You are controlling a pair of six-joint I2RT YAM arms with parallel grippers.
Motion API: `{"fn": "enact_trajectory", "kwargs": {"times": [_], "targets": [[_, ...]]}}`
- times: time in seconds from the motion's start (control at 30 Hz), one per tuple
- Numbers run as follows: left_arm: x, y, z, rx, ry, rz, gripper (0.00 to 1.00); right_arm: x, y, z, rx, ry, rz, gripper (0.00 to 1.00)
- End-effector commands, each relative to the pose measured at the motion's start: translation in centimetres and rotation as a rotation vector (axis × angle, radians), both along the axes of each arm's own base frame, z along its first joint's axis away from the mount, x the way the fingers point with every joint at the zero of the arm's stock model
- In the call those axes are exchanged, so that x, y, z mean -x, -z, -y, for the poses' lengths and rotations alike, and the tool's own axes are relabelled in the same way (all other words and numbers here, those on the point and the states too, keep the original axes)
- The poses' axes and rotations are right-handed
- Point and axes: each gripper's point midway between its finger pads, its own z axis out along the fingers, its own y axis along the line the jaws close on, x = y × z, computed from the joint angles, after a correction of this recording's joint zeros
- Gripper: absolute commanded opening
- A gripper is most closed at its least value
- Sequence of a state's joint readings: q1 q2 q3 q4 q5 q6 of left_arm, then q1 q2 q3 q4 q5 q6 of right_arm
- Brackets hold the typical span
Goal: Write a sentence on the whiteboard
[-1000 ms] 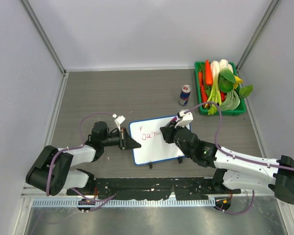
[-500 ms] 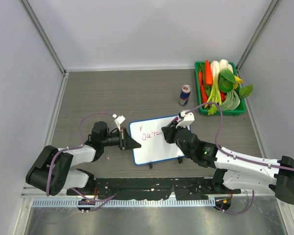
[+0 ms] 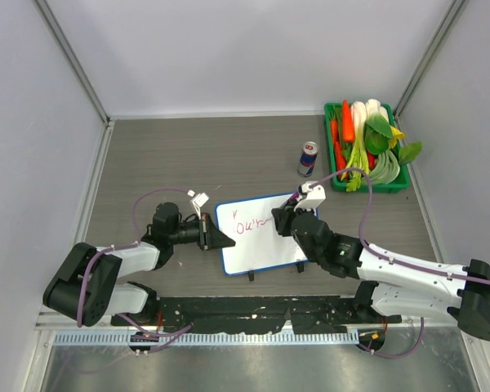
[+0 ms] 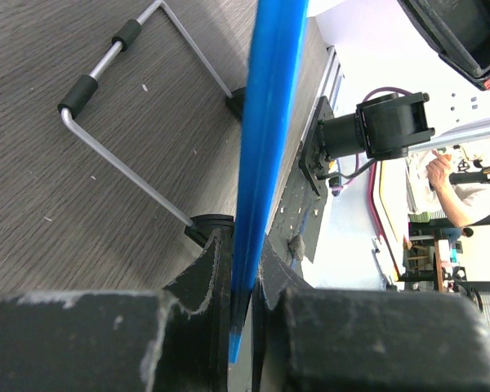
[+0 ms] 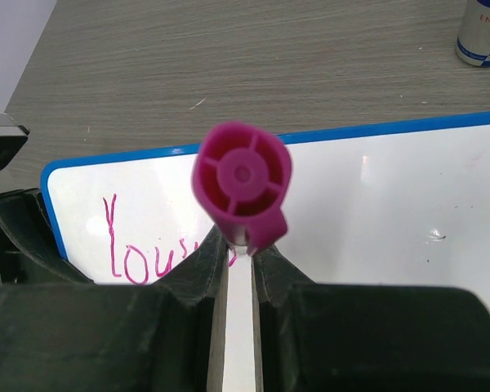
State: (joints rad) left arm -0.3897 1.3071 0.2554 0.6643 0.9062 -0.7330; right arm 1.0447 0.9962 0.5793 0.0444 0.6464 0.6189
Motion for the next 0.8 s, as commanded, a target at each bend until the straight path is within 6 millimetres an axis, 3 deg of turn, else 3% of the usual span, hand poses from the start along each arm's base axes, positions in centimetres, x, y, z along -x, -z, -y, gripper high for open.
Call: {"fn": "enact_trajectory", "kwargs": {"times": [0.0,0.23,0.77], "targets": [[-1.0,2.4,-0.8,-0.087,-0.093,-0.053,0.0,-1.1,-2.1,0.0,-0.011,0.04,0.041,0.01],[-1.0,2.4,-0.8,-0.087,-0.093,-0.053,0.0,-0.6,-0.7,-1.1,-0.001,-0.016,0.005,0.01],[-1.0,2.5,-0.8,-0.088,-0.09,-0.056,0.0,0.8,2.3,-0.4,0.025,-0.046,-0.07,0.01]]}}
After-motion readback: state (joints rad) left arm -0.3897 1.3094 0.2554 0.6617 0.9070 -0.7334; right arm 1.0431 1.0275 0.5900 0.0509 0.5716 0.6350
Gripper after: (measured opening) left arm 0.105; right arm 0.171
